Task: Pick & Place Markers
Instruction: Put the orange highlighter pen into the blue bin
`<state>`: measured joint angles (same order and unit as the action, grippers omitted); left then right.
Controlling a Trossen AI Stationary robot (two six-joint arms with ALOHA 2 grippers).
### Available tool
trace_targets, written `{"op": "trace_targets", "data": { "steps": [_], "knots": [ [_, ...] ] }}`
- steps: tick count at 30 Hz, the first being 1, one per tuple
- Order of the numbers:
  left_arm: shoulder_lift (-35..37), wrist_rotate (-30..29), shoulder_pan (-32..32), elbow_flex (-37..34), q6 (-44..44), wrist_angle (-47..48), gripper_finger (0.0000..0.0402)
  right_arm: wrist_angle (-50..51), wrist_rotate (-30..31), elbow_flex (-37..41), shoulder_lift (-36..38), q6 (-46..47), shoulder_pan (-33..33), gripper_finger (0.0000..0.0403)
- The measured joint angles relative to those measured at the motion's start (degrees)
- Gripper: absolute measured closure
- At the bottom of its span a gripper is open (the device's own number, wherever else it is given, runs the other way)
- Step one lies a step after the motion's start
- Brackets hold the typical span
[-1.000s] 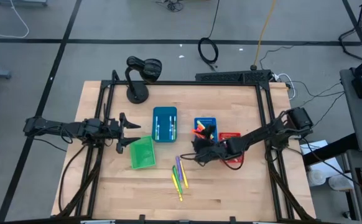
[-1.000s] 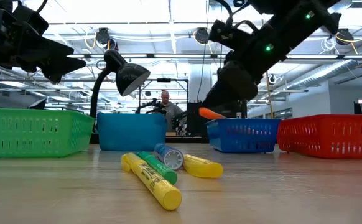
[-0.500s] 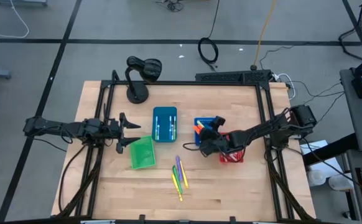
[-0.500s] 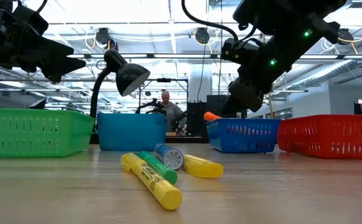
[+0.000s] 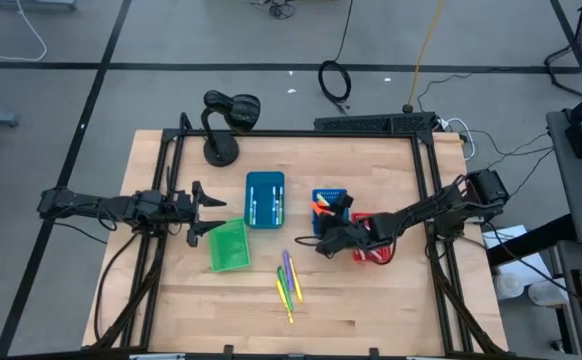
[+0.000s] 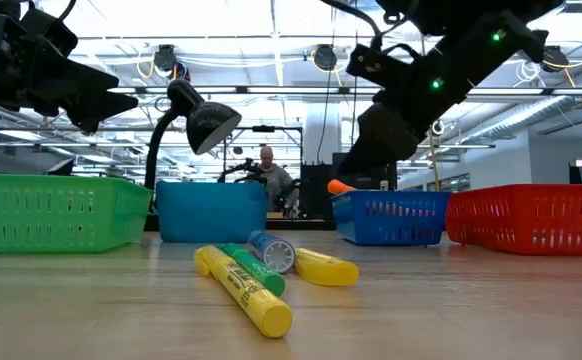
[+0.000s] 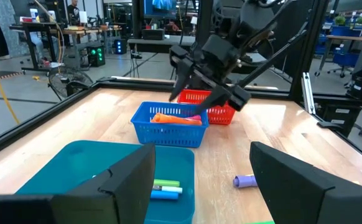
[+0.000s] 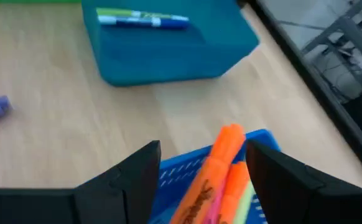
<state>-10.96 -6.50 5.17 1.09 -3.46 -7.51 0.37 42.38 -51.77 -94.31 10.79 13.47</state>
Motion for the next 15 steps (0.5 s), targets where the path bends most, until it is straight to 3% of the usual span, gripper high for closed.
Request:
{"op": "trace_targets", "data": {
  "steps": [4, 12, 15],
  "knots": [
    [0.0, 0.0, 0.0, 0.0, 0.0, 0.0, 0.0135, -0.8, 0.2, 1.8, -1.2, -1.4, -2.0, 0.0177],
    [0.0, 0.0, 0.0, 0.0, 0.0, 0.0, 0.0135, -1.2, 8.4, 3.1, -1.5, -2.3, -3.6, 0.0177],
    [0.0, 0.0, 0.0, 0.0, 0.0, 0.0, 0.0135, -2.3, 8.7, 3.1, -1.5, -2.9, -3.0, 0.0177]
  ]
}}
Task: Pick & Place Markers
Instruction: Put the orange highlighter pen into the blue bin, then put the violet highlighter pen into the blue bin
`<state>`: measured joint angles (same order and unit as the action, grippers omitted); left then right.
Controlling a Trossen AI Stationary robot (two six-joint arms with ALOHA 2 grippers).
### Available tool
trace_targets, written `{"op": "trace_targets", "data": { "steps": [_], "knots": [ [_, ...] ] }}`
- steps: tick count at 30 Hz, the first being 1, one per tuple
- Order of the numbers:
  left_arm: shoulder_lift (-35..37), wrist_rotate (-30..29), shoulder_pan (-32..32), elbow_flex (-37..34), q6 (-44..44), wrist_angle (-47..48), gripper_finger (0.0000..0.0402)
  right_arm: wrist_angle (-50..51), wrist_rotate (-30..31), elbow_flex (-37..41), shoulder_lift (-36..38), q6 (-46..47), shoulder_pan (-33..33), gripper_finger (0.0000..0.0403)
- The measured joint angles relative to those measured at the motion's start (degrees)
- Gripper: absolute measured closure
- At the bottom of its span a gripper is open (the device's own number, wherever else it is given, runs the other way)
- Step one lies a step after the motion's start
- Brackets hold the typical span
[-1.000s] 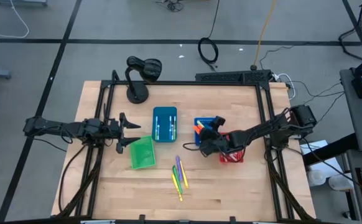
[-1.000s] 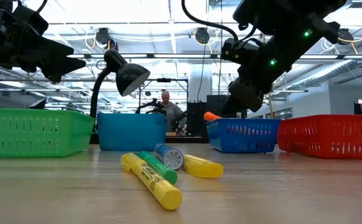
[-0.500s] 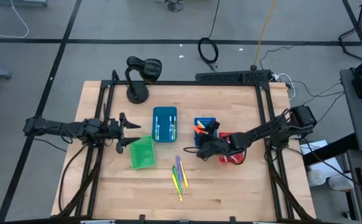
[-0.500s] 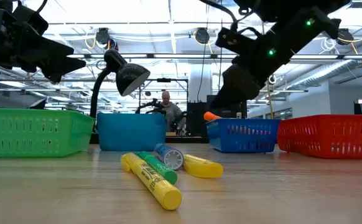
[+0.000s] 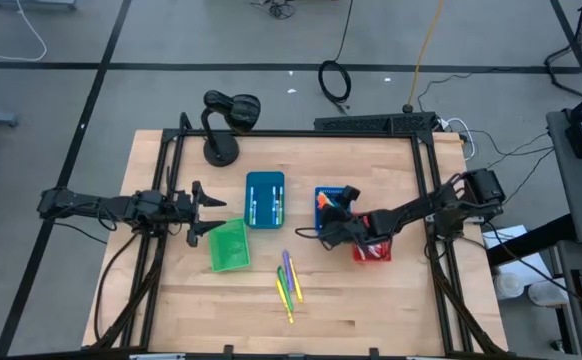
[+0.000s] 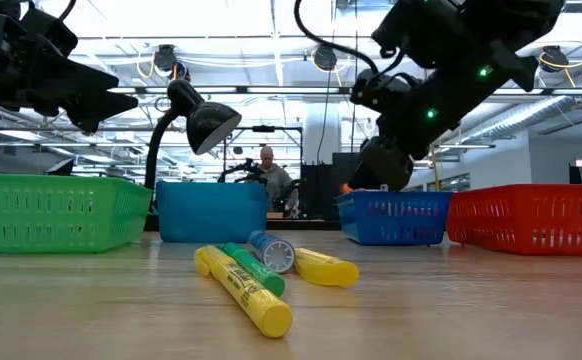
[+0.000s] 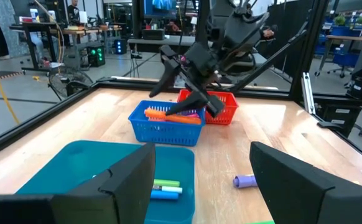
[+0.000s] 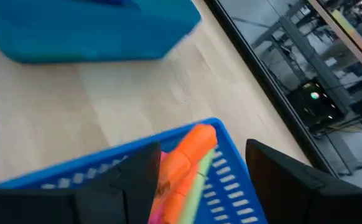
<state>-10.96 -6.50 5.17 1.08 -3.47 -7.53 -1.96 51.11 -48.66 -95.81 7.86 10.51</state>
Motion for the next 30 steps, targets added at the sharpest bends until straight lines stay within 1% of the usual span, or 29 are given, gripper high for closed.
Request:
{"op": "trace_targets", "data": {
  "steps": [3, 9, 11, 12, 13, 14, 17, 19, 21, 25, 30],
  "knots": [
    [0.0, 0.0, 0.0, 0.0, 0.0, 0.0, 0.0135, -2.1, -0.2, 0.0, 0.0, -0.9, 1.2, 0.0177],
    [0.0, 0.0, 0.0, 0.0, 0.0, 0.0, 0.0135, -10.8, -0.3, 0.0, 0.0, -8.0, 4.5, 0.0177],
    [0.0, 0.0, 0.0, 0.0, 0.0, 0.0, 0.0135, -13.5, -1.7, 0.0, 0.0, -9.6, 5.5, 0.0177],
    [0.0, 0.0, 0.0, 0.0, 0.0, 0.0, 0.0135, -14.8, -4.1, 0.0, 0.0, -10.2, 5.9, 0.0177],
    [0.0, 0.0, 0.0, 0.0, 0.0, 0.0, 0.0135, -16.1, -8.0, 0.0, 0.0, -10.3, 6.3, 0.0177],
    [0.0, 0.0, 0.0, 0.0, 0.0, 0.0, 0.0135, -17.5, -13.0, 0.0, 0.0, -10.2, 6.5, 0.0177],
    [0.0, 0.0, 0.0, 0.0, 0.0, 0.0, 0.0135, -21.9, -31.6, -0.1, 0.0, -7.0, 7.0, 0.0177],
    [0.0, 0.0, 0.0, 0.0, 0.0, 0.0, 0.0135, -21.3, -39.4, -1.5, -0.6, -3.5, 7.0, 0.0179],
    [0.0, 0.0, 0.0, 0.0, 0.0, 0.0, 0.0135, -17.4, -42.2, -3.1, -0.8, -2.8, 7.0, 0.0183],
    [0.0, 0.0, 0.0, 0.0, 0.0, 0.0, 0.0135, -10.6, -42.1, -7.2, -0.7, -6.1, 8.0, 0.0191],
    [0.0, 0.0, 0.0, 0.0, 0.0, 0.0, 0.0135, -5.4, -42.5, -12.1, -4.8, -12.6, 9.5, 0.0192]
  ]
}}
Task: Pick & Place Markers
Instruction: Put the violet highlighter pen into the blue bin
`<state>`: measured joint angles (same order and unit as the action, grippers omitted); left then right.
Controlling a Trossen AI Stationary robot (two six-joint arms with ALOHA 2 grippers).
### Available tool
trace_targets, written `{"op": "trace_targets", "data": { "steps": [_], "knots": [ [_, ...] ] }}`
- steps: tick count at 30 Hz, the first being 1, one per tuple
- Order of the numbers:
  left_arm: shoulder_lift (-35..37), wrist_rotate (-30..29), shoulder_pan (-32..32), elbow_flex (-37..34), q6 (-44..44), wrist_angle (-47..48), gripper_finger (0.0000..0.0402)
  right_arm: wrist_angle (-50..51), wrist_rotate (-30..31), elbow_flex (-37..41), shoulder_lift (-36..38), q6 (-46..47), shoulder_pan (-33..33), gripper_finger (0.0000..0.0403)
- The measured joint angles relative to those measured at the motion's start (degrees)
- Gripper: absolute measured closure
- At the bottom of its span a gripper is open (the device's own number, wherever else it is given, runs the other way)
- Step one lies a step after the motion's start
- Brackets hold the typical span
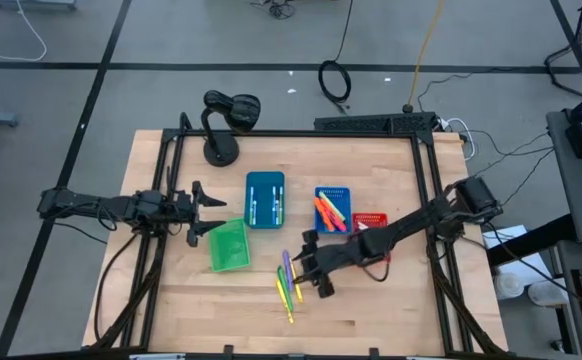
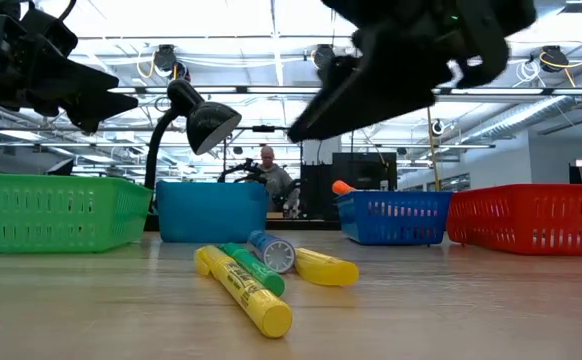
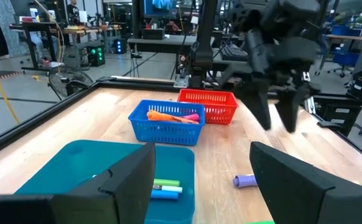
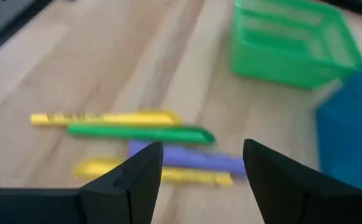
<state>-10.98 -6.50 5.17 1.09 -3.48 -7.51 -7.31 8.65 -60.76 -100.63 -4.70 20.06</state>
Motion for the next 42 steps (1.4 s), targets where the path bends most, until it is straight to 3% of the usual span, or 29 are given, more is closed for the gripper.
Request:
{"op": "trace_targets", "data": {
  "steps": [7, 13, 26, 33, 37, 42],
  "knots": [
    [0.0, 0.0, 0.0, 0.0, 0.0, 0.0, 0.0135, 11.6, -1.4, -14.4, -14.3, -8.4, 0.7, 0.0192],
    [0.0, 0.0, 0.0, 0.0, 0.0, 0.0, 0.0135, 20.2, -1.5, -21.7, -20.6, -12.9, -1.0, 0.0193],
    [0.0, 0.0, 0.0, 0.0, 0.0, 0.0, 0.0135, 28.2, -2.3, -21.9, -20.5, -9.8, -3.9, 0.0193],
    [0.0, 0.0, 0.0, 0.0, 0.0, 0.0, 0.0135, 32.6, -7.4, -20.7, -20.6, -6.9, -5.5, 0.0194],
    [0.0, 0.0, 0.0, 0.0, 0.0, 0.0, 0.0135, 32.2, -7.4, -18.7, -20.6, -6.9, -5.8, 0.0212],
    [0.0, 0.0, 0.0, 0.0, 0.0, 0.0, 0.0135, 29.9, -7.8, -16.4, -20.6, -6.7, -5.9, 0.0262]
  ]
}}
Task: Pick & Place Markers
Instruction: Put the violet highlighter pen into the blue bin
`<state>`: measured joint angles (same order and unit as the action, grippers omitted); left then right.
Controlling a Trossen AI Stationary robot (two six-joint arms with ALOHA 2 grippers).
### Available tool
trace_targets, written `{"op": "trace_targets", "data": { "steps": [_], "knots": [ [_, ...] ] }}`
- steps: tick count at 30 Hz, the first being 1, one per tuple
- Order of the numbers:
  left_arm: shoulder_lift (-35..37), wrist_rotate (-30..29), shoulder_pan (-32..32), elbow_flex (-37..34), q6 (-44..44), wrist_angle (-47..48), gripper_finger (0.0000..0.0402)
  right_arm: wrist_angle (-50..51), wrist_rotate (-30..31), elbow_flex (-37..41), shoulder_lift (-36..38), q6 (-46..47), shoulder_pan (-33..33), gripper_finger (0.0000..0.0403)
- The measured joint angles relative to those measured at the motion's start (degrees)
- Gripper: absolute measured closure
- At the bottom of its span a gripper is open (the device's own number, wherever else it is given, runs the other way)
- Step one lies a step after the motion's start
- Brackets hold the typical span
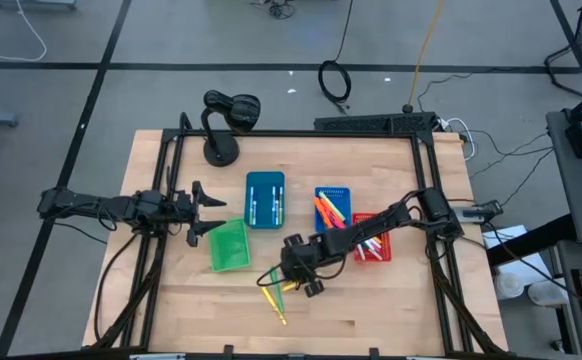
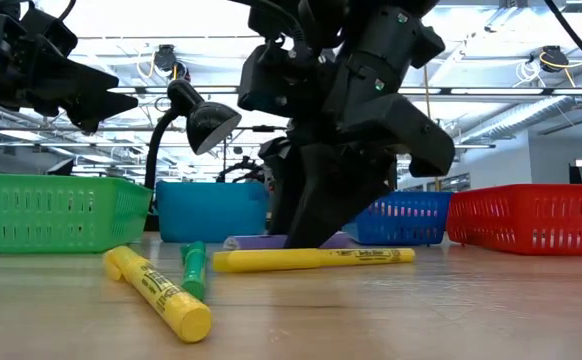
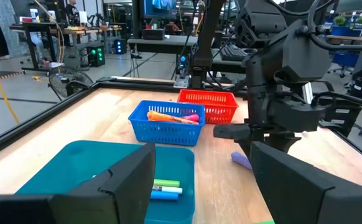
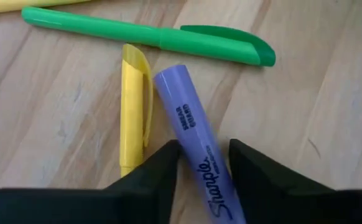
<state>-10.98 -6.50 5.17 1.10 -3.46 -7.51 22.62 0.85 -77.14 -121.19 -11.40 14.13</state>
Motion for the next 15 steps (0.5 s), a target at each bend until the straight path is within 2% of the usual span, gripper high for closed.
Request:
{"op": "trace_targets", "data": {
  "steps": [8, 15],
  "knots": [
    [0.0, 0.0, 0.0, 0.0, 0.0, 0.0, 0.0135, -1.3, 0.4, 0.7, 0.0, 0.1, 0.0, 0.0349],
    [0.0, 0.0, 0.0, 0.0, 0.0, 0.0, 0.0135, -2.0, 0.6, 0.7, 0.0, 0.2, 0.0, 0.0341]
  ]
}}
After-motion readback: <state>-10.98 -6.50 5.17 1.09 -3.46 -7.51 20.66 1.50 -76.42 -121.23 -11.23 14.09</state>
